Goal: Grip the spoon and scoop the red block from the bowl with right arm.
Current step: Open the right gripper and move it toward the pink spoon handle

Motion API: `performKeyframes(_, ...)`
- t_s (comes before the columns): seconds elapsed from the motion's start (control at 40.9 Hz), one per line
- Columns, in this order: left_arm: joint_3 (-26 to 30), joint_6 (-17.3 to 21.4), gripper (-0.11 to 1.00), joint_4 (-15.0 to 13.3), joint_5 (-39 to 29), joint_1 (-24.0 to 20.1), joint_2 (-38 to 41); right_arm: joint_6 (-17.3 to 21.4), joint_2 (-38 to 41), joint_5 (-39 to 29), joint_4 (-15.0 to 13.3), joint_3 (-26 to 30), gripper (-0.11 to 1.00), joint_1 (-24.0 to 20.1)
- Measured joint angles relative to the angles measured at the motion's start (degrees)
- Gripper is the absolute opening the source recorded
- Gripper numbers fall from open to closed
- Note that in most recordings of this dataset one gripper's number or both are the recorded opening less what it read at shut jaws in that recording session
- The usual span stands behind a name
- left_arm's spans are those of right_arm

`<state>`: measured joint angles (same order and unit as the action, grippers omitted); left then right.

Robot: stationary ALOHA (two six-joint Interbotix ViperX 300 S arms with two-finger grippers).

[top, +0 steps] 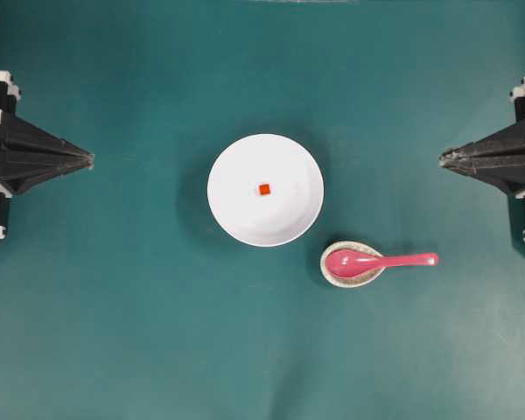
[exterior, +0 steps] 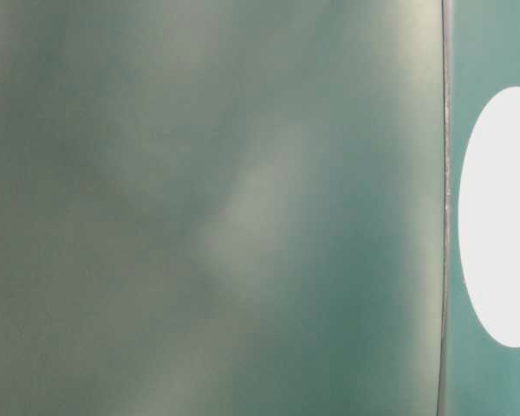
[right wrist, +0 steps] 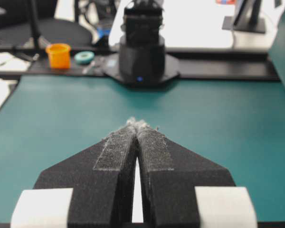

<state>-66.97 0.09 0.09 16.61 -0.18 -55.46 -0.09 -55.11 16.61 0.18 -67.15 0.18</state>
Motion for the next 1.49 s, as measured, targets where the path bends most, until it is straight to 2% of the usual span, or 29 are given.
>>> performKeyframes(0.22, 1.49, -0.18, 0.0, 0.09, -8.17, 0.18, 0.35, 0.35, 0.09, 0.0, -0.09, 0.0, 0.0, -0.09)
performKeyframes(0.857, 1.49, -2.55, 0.0, 0.18, -12.74, 0.18, 0.35, 2.99, 0.09, -0.79, 0.88, 0.0, 0.01, -0.26)
performKeyframes(0.954, 1.49, -2.55, 0.0, 0.18, -13.27, 0.18, 0.35, 3.52, 0.0, -2.2, 0.97, 0.09, 0.1, -0.26)
performKeyframes(1.028, 1.49, -2.37, 0.0, 0.18, -13.97, 0.26, 0.35, 3.6, -0.18, -3.87, 0.88, 0.0, 0.22, -0.26)
performKeyframes(1.15, 1.58, -2.37, 0.0, 0.18, -15.12, 0.09, 0.35, 3.52, -0.79, -6.42, 0.88, 0.18, 0.37, -0.26)
performKeyframes(1.224, 1.93, -2.29, 0.0, 0.18, -16.08, -0.44, 0.35, 3.52, -1.14, -7.47, 0.88, 0.26, 0.41, -0.26)
performKeyframes(1.493, 3.34, -2.37, 0.0, 0.18, -20.39, -1.67, 0.35, 3.69, -2.02, -11.34, 0.88, 0.44, 0.4, -1.85)
